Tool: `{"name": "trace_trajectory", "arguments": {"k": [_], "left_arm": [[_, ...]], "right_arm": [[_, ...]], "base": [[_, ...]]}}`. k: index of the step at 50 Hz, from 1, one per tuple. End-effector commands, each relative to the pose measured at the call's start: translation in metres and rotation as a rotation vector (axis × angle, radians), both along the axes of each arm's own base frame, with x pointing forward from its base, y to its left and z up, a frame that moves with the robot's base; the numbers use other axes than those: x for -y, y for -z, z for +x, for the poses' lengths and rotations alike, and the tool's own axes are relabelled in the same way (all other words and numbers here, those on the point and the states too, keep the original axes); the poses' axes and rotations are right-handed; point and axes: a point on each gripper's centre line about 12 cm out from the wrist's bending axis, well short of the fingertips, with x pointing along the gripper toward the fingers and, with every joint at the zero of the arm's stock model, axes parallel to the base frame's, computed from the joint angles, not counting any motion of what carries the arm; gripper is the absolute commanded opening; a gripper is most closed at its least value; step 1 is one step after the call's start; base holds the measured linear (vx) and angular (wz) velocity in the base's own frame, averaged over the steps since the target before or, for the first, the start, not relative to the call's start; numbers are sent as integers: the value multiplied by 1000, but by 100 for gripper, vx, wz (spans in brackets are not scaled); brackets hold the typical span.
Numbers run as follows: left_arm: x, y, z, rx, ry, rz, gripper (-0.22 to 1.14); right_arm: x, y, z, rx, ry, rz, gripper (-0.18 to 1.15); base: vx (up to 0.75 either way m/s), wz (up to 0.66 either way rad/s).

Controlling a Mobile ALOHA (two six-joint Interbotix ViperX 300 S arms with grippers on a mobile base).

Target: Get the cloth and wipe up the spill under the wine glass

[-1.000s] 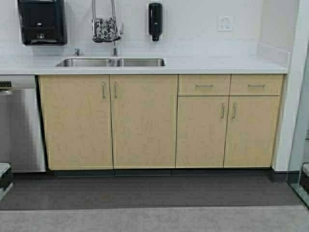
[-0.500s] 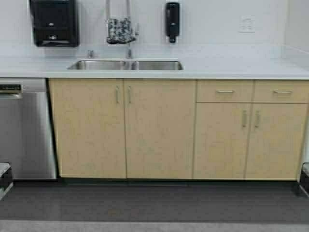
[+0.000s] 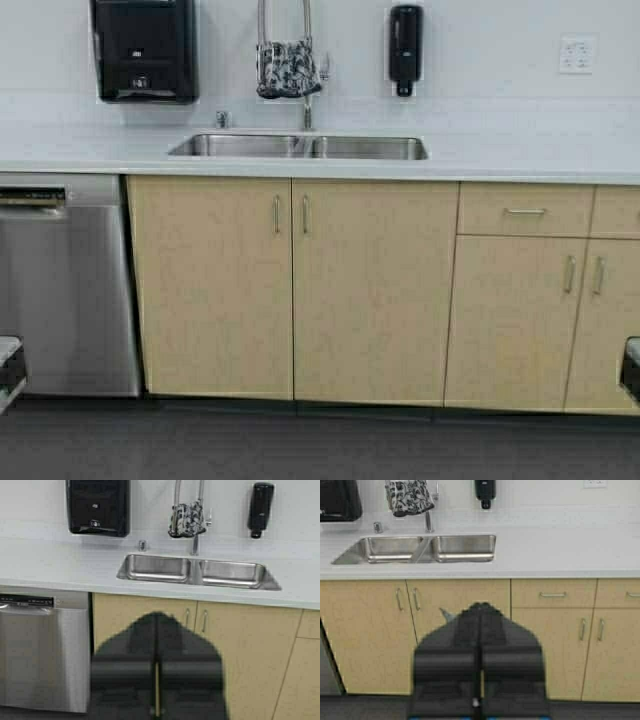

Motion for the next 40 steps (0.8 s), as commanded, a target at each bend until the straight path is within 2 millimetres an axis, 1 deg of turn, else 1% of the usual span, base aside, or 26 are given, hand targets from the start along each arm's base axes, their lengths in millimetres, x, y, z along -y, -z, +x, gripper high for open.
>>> {"name": "trace_trajectory", "arguments": {"k": [1, 20, 40], "left_arm": [[0, -1, 4, 2, 1, 3, 2], [0, 2, 5, -6, 2, -3, 2], [0, 7, 12, -29, 1, 4, 2]], "right_arm": [[0, -11, 2, 31, -2, 0, 5], [-1, -9, 4, 20, -8, -24, 5], [-1, -12, 5, 26, -9, -11, 5]], "base": [[37, 5], [38, 0], [40, 5]]}}
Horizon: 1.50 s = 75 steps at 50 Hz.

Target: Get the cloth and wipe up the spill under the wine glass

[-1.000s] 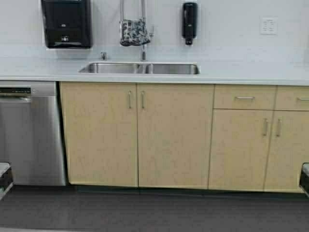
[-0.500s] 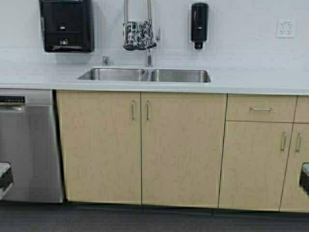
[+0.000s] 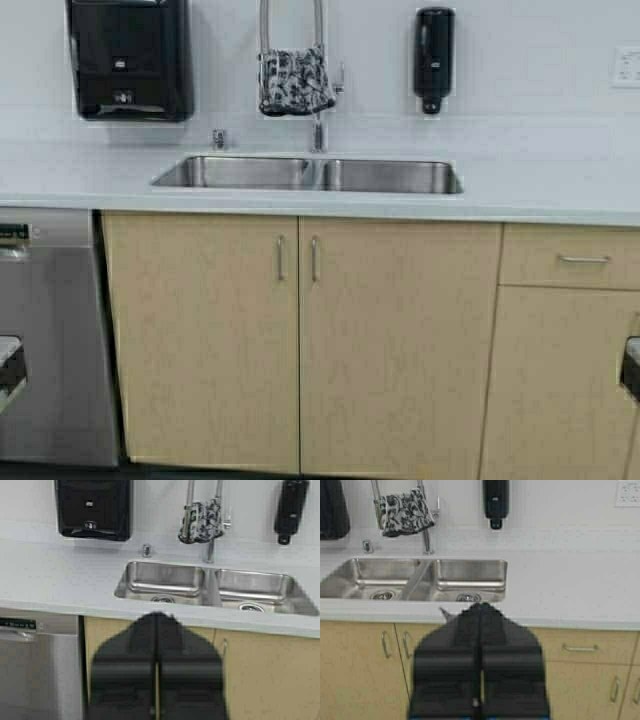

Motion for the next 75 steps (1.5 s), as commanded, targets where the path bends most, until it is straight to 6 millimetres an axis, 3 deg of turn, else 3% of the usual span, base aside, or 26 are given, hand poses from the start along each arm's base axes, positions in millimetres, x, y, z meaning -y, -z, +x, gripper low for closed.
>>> {"name": "trace_trajectory", "arguments": {"k": [1, 25, 42, 49, 63, 68, 75], "left_arm": [[0, -5, 3, 14, 1, 12, 2], [1, -6, 1, 23, 5, 24, 2], [1, -4, -7, 32, 5, 4, 2], [1, -8, -17, 72, 4, 18, 2], [0, -7, -26, 68, 2, 18, 2], [0, -9, -28, 80, 2, 14, 2], [0, -12, -34, 103, 1, 15, 2]], "right_arm": [[0, -11, 2, 31, -2, 2, 5], [-1, -13, 2, 19, -5, 43, 5], [-9, -14, 5, -134, -39, 11, 5], [-29, -28, 8, -150, -129, 5, 5], [-109, -64, 4, -118, -472, 5, 5], [-123, -64, 19, -147, -493, -7, 5], [-138, -46, 44, -218, -495, -60, 5]], "base": [[42, 9], [43, 7], [41, 2], [38, -2], [36, 6], [33, 6], [30, 1]]}}
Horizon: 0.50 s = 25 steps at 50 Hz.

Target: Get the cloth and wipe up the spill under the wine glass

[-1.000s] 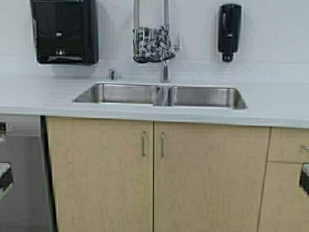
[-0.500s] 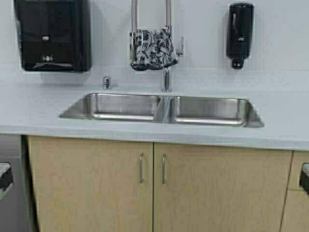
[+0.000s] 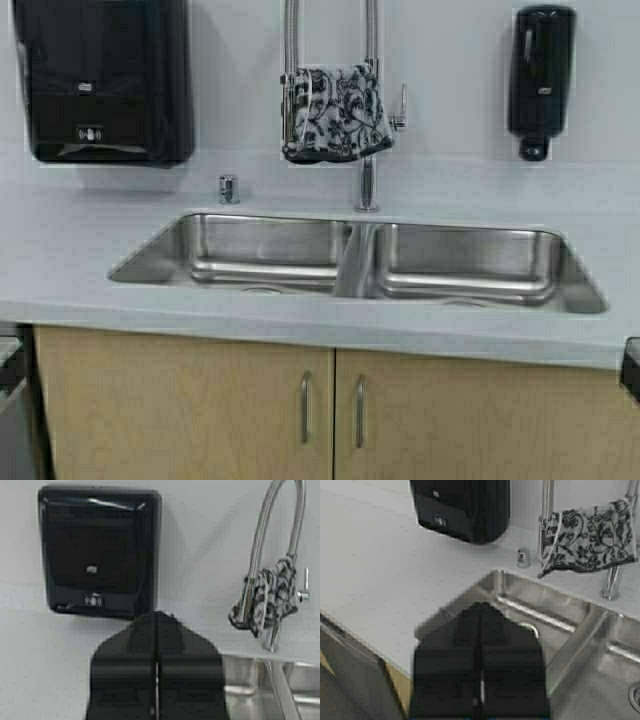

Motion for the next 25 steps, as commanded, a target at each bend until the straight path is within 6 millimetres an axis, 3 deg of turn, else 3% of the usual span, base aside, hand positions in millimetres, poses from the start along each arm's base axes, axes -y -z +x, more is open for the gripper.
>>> {"name": "trace_trajectory", "arguments": {"k": [1, 10, 25], "left_arm": [[0, -4, -4, 20, 1, 0, 2], [0, -4, -6, 21, 1, -1, 2], [0, -6, -7, 31, 1, -5, 2]], "right_arm": [[-13, 5, 22, -11, -9, -44, 6], [-33, 32, 54, 2, -37, -123, 6], [-65, 70, 102, 78, -66, -76, 7]], "base": [[29, -1], [25, -2], [19, 2]]}}
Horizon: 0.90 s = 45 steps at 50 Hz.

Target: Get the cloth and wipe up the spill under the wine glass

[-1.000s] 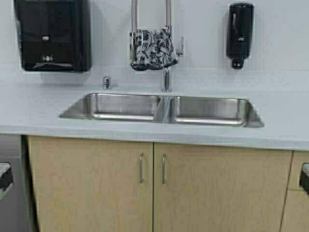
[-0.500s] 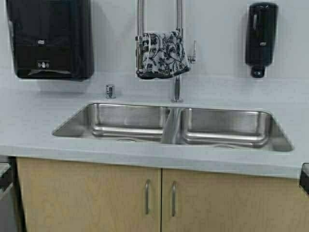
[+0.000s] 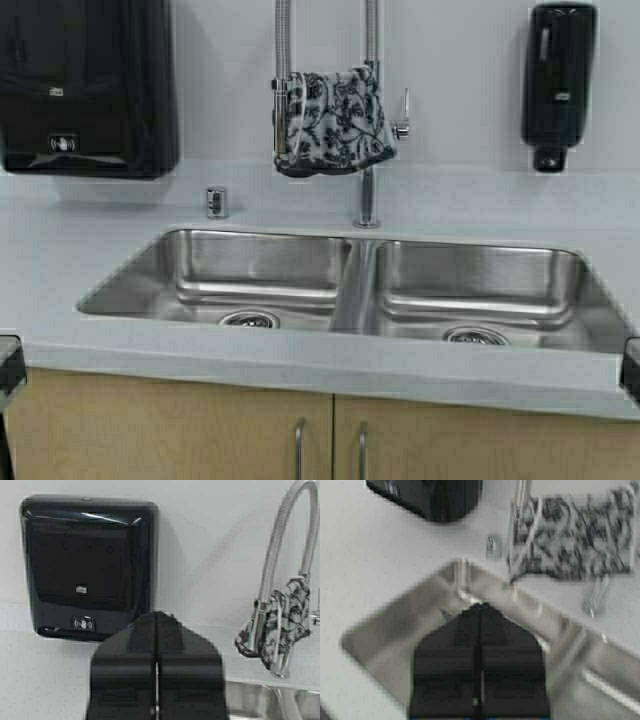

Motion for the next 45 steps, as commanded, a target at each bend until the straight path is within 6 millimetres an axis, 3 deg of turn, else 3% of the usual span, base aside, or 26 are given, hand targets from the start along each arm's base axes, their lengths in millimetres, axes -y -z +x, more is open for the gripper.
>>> {"name": "trace_trajectory", "arguments": {"k": [1, 11, 23, 33, 45], "left_arm": [[0, -5, 0, 17, 0, -2, 2], [0, -4, 1, 11, 0, 0, 2], [0, -3, 1, 6, 1, 0, 2], [0, -4, 0, 15, 0, 0, 2], [0, -4, 0, 14, -1, 1, 2]], "right_arm": [[-13, 4, 19, 44, -11, 31, 7], [-22, 43, 38, -5, -10, 13, 20], [-22, 98, 55, -86, 17, -6, 60], [-24, 125, 78, -88, 42, 27, 92], [-27, 142, 105, -83, 75, 75, 96]], "base": [[18, 10], [16, 11], [13, 8], [8, 5], [5, 3]]}}
